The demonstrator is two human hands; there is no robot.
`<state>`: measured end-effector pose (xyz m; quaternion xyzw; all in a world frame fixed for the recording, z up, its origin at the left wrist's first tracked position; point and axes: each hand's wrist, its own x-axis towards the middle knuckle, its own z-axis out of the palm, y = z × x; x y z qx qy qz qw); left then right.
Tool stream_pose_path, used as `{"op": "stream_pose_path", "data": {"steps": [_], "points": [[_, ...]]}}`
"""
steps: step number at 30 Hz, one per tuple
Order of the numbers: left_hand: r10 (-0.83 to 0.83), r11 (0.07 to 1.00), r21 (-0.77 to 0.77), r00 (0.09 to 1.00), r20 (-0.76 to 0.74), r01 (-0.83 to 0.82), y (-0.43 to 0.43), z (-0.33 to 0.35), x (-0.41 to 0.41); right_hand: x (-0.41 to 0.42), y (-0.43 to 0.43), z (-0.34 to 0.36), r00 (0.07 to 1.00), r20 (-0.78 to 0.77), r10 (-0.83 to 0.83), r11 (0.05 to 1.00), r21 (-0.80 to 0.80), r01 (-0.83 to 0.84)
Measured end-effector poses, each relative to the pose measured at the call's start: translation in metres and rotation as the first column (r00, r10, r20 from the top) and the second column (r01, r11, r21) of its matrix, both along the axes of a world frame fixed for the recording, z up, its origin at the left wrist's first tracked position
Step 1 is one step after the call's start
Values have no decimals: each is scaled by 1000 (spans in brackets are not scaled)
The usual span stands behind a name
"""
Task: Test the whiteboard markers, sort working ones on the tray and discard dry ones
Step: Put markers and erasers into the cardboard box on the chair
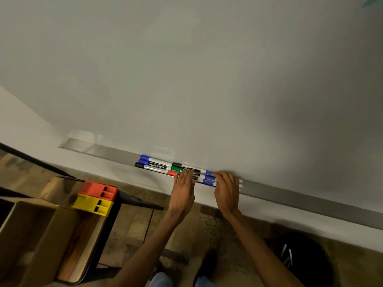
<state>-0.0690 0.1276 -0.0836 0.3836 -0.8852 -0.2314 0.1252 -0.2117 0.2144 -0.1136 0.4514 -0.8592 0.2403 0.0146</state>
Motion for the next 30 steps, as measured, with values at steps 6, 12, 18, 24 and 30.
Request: {"op": "stream_pose_path", "data": {"steps": [6,12,18,24,30], "points": [[313,949,92,942,-124,-303,-39,28,72,72,-53,29,990,43,131,985,-123,-125],[437,899,52,898,-46,-435,-103,34,172,173,-111,34,908,218,359,927,-196,-319],[357,930,51,926,122,-365,-127,23,248,260,-155,15,828,305,470,869,7,-495],[371,919,161,928,-41,-360,-135,-10,296,315,-179,-10,806,344,481,816,161,-555],[237,966,84,968,86,-244,-153,-25,308,333,-192,-14,853,259,453,808,286,-516]]}}
